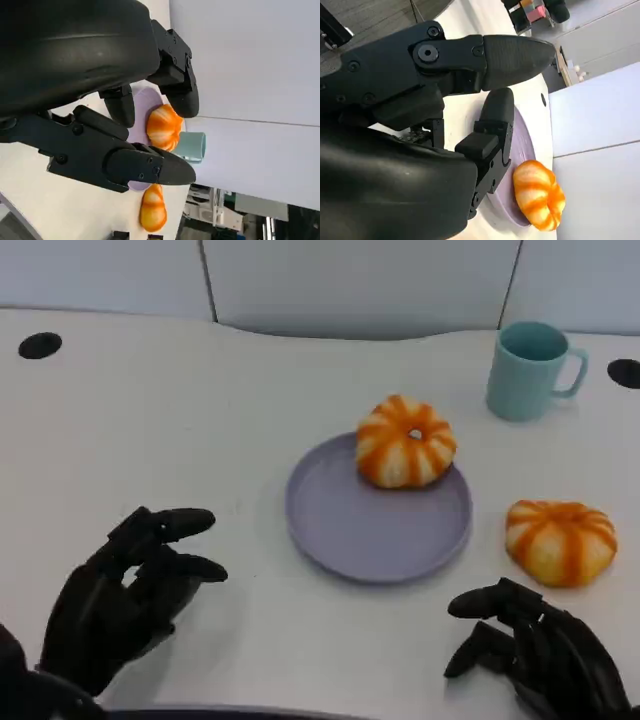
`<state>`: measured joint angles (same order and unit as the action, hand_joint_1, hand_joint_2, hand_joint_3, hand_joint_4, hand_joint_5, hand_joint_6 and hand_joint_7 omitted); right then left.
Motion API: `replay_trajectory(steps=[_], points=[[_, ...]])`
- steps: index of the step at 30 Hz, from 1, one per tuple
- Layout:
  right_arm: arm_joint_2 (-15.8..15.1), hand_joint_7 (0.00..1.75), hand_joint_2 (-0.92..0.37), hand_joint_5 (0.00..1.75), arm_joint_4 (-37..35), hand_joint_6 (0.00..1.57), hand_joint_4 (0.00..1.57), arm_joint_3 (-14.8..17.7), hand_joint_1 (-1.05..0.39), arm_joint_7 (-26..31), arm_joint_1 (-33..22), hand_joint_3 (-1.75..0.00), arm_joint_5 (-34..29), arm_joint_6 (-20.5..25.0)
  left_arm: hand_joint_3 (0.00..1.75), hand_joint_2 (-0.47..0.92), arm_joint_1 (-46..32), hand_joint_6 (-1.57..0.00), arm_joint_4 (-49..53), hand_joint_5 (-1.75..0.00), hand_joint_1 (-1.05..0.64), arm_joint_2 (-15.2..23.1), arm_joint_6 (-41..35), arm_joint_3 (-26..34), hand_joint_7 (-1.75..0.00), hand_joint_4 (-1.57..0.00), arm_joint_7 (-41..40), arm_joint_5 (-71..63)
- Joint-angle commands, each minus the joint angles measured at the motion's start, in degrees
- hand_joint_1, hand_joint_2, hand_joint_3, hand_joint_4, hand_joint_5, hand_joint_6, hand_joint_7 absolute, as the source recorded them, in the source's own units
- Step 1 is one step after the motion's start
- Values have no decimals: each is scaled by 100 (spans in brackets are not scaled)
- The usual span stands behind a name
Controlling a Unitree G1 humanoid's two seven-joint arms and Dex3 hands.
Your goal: Grasp the bread from the table and place it into the plate.
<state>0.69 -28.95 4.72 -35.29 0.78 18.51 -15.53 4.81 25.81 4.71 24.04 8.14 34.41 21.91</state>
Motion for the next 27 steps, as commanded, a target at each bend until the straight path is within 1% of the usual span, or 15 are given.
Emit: replay_trajectory(steps=[1,2,5,10,18,27], points=[[-57,105,-92,148,-5,54,52,106,-46,71,3,-45,45,-12,22,92,-123,-24,393,-157,-62,-19,582,104,-128,-26,-208,-327],[-50,105,-92,148,-37,53,51,119,-45,66,16,-46,48,-55,22,92,-122,-22,490,-163,-60,-17,711,133,-136,-24,-247,-376],[-25,107,-92,148,-34,52,50,138,-43,127,16,-47,11,-105,19,92,-230,-24,505,-168,-57,-62,732,191,-142,-26,-467,-444],[-8,109,-92,150,-88,50,48,162,-43,220,38,-48,-50,-229,19,92,-320,-26,549,-170,-55,-106,723,199,-143,-27,-460,-373],[-35,112,-92,152,-128,48,47,190,-44,200,63,-47,-28,-223,18,92,-303,-27,586,-171,-55,-189,660,266,-146,-28,-433,-242],[-91,114,-92,151,-439,47,46,301,-43,39,202,-47,19,-431,18,92,-211,-25,724,-175,-56,-218,684,268,-153,-29,-354,-209]])
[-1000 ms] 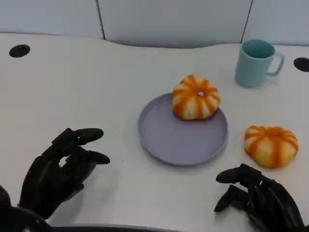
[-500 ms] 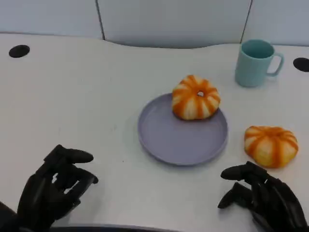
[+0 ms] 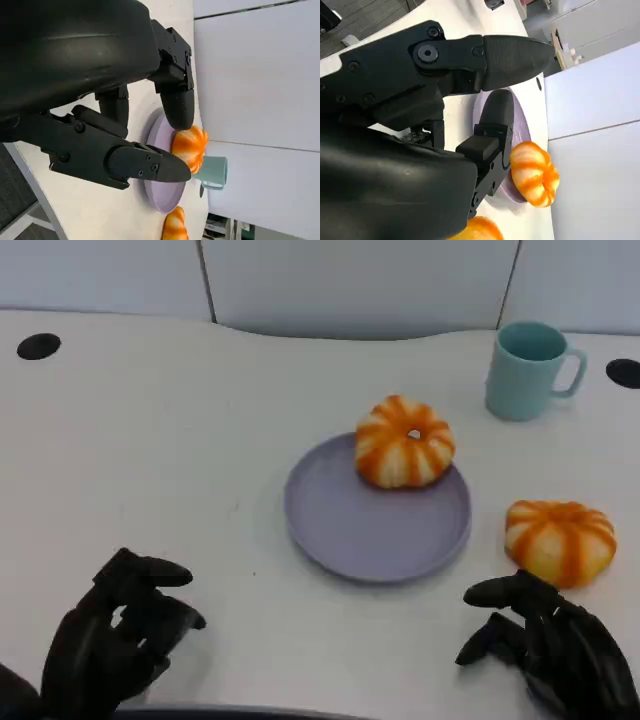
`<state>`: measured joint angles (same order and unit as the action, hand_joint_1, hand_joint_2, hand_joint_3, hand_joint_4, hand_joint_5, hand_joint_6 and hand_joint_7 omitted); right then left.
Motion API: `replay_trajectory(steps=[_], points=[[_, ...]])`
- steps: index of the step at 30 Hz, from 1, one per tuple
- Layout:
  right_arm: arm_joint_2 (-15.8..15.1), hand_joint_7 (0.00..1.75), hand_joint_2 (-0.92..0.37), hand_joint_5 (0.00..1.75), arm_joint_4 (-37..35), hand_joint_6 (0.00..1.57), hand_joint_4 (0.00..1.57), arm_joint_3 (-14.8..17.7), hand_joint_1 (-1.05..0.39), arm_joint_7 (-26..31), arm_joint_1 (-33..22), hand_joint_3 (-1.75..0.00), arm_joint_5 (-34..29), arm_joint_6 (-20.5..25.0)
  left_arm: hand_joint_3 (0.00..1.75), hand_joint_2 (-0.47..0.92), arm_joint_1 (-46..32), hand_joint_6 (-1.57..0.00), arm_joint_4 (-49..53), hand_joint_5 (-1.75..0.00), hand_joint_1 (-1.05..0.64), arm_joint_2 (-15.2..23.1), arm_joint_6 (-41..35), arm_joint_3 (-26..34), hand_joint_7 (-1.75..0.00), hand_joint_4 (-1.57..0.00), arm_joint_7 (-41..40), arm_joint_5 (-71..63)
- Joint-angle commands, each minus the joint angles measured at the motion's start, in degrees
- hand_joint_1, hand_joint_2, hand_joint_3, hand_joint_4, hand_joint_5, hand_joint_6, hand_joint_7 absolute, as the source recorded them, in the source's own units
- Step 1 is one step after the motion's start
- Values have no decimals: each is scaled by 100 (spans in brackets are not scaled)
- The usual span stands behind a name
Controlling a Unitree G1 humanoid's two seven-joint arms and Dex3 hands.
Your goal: Grasp the bread from the table and place it into the plate.
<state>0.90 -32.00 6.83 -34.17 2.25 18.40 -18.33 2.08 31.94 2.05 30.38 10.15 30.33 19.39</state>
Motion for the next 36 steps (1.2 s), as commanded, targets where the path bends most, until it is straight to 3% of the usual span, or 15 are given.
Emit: replay_trajectory(steps=[1,10,19,25,36], points=[[-122,114,-92,151,-163,47,46,88,-43,-75,63,-47,14,-189,18,92,68,-25,115,-175,-57,47,53,67,-153,-29,34,38],[-149,114,-92,152,-362,48,47,72,-46,-37,141,-43,-65,-388,17,92,116,-25,137,-174,-56,10,-6,101,-152,-28,45,140],[-168,111,-92,152,-758,50,51,91,-44,-127,262,-42,-109,-866,16,92,171,-27,283,-174,-56,-3,99,139,-146,-29,83,184],[-136,96,-92,141,-672,59,59,45,-43,144,224,-35,-208,-782,14,92,240,-28,340,-175,-59,8,40,222,-149,-31,158,250],[-140,98,-92,145,-620,56,55,57,-40,112,219,-37,-176,-756,16,92,281,-27,358,-174,-55,-29,56,287,-149,-30,125,173]])
